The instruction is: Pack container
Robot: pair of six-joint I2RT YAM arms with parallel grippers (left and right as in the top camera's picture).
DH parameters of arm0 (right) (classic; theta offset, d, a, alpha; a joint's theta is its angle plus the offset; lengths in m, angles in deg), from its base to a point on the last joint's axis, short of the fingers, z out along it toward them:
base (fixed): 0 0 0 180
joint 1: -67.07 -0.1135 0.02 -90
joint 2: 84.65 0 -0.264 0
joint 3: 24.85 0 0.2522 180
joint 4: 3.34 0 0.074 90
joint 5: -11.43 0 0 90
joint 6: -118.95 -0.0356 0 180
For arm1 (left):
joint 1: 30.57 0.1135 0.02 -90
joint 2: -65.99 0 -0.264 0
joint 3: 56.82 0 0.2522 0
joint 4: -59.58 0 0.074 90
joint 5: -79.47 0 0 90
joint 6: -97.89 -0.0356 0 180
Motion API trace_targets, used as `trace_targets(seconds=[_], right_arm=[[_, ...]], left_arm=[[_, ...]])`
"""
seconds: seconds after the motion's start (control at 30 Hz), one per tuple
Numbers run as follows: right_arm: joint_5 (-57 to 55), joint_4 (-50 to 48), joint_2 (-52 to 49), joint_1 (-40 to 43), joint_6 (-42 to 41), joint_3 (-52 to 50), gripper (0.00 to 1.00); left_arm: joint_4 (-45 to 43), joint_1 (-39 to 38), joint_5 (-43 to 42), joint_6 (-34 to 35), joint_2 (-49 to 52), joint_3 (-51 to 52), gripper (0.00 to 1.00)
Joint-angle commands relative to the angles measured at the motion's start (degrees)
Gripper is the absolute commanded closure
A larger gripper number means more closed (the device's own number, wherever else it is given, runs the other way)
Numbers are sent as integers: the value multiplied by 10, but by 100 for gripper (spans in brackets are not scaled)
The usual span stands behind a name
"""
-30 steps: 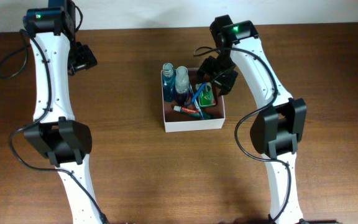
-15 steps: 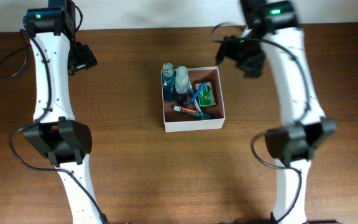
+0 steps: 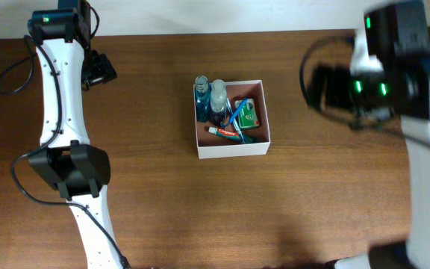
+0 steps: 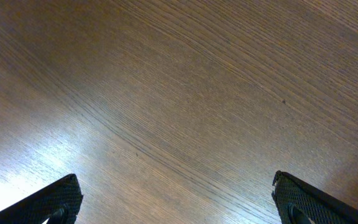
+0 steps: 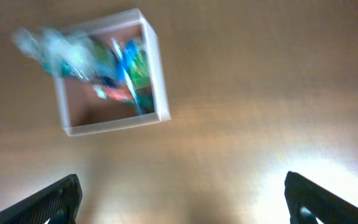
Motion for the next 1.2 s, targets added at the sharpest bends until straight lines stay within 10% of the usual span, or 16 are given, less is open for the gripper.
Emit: trace_targets(seconds=[0.0,0.47,1.17], right_arm=[[-48,4,89,0,-24,-129,1],[-20,-76,232,0,-123,-474,1],[-30,-200,212,0,-81,-513,1]], left_arm=[[0,2,0,-5,-17,1,1],[0,2,0,-5,-17,1,1],[0,2,0,-5,-17,1,1]])
